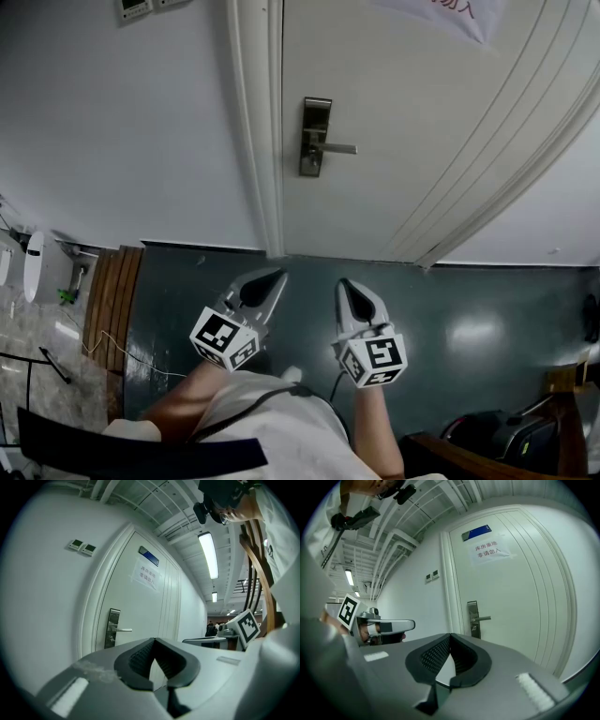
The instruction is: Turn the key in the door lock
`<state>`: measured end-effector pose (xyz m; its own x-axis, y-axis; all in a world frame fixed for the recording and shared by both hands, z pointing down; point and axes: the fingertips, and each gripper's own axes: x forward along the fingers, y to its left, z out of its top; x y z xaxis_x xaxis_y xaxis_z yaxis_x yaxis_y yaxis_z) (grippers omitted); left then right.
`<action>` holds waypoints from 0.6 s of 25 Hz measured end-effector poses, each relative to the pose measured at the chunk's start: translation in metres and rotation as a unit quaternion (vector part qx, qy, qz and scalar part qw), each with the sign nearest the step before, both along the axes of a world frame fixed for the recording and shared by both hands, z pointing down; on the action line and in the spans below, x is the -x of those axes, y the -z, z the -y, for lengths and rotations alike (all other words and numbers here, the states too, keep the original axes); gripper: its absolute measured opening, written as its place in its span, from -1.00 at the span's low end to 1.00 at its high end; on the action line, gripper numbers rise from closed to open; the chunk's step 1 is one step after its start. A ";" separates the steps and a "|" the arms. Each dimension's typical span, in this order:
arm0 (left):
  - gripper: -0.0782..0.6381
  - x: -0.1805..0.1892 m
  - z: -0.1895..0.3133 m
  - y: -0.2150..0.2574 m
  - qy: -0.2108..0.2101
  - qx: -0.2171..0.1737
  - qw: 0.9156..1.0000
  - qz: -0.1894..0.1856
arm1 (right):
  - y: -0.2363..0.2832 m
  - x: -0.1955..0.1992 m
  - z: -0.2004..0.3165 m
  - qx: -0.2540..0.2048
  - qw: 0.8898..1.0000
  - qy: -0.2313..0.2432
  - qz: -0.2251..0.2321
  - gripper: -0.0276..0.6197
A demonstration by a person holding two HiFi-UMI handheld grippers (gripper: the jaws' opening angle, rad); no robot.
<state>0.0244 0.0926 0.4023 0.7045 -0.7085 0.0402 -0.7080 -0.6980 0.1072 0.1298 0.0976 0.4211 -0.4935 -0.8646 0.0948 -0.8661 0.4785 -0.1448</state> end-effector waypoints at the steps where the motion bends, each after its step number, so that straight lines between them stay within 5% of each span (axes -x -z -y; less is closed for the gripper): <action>1: -0.77 -0.001 0.000 -0.001 0.000 0.001 1.000 0.001 | -0.001 -0.002 0.001 0.001 1.000 -0.001 0.002 -0.89; 15: -0.77 0.008 0.058 -0.006 -0.005 0.008 1.000 -0.009 | -0.008 0.012 0.055 0.012 1.000 -0.005 -0.006 -0.89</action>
<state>0.0166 0.0347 0.4087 0.7118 -0.7012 0.0394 -0.6994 -0.7026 0.1311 0.1179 0.0428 0.4295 -0.4828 -0.8672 0.1222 -0.8730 0.4655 -0.1456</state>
